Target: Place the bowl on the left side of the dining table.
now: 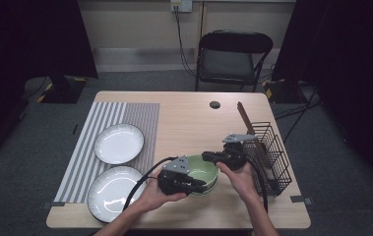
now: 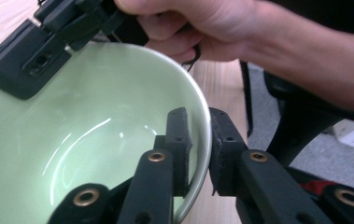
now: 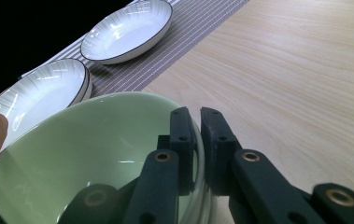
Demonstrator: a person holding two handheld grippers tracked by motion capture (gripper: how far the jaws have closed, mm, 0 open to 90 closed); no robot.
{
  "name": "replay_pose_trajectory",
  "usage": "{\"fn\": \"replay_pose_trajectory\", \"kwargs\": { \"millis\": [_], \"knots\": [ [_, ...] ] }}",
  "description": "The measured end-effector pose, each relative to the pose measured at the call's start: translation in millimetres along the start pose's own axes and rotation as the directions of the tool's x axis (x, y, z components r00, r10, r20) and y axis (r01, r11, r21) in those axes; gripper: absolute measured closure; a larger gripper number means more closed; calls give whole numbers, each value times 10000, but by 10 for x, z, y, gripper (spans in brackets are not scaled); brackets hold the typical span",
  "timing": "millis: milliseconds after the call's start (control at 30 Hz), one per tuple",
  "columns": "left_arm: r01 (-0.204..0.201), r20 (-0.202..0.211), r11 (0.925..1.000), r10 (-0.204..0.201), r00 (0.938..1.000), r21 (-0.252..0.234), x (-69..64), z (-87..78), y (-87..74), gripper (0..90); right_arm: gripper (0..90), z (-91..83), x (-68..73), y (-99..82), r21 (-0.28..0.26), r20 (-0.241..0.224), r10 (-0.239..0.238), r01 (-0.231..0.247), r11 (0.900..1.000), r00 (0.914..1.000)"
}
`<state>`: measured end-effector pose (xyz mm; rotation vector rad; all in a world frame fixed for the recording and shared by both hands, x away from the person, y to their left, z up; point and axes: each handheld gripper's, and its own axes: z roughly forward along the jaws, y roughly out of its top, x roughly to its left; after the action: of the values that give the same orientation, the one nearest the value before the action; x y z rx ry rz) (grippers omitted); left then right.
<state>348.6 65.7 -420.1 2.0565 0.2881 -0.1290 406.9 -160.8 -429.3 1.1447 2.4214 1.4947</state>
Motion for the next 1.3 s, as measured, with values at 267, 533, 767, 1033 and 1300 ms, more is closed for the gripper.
{"fn": "replay_pose_trajectory", "kwargs": {
  "millis": [267, 533, 767, 1033, 1300],
  "knots": [
    [33, 19, 9999, -33, 10000, -138, -8, -33, 52, 849, 844, 8, 6, -12, -83, 55, -255, 256, 9996, 9997],
    [-96, -27, 9999, 96, 10000, 49, -11, -71, 100, 856, 842, 9, 9, -15, -41, 107, -263, 263, 9996, 9996],
    [94, 124, 9999, -92, 9999, -105, 4, -79, 100, 857, 832, 24, 7, -36, 58, 116, -280, 280, 9996, 9995],
    [-275, -333, 9981, 293, 9990, 552, -26, 2, 82, 784, 831, 22, 11, -33, 96, 132, -268, 267, 9996, 9996],
    [-876, -388, 9915, 917, 9950, 957, -52, 22, 118, 830, 832, 24, 17, -29, 110, 158, -370, 368, 9993, 9992]
  ]
}}
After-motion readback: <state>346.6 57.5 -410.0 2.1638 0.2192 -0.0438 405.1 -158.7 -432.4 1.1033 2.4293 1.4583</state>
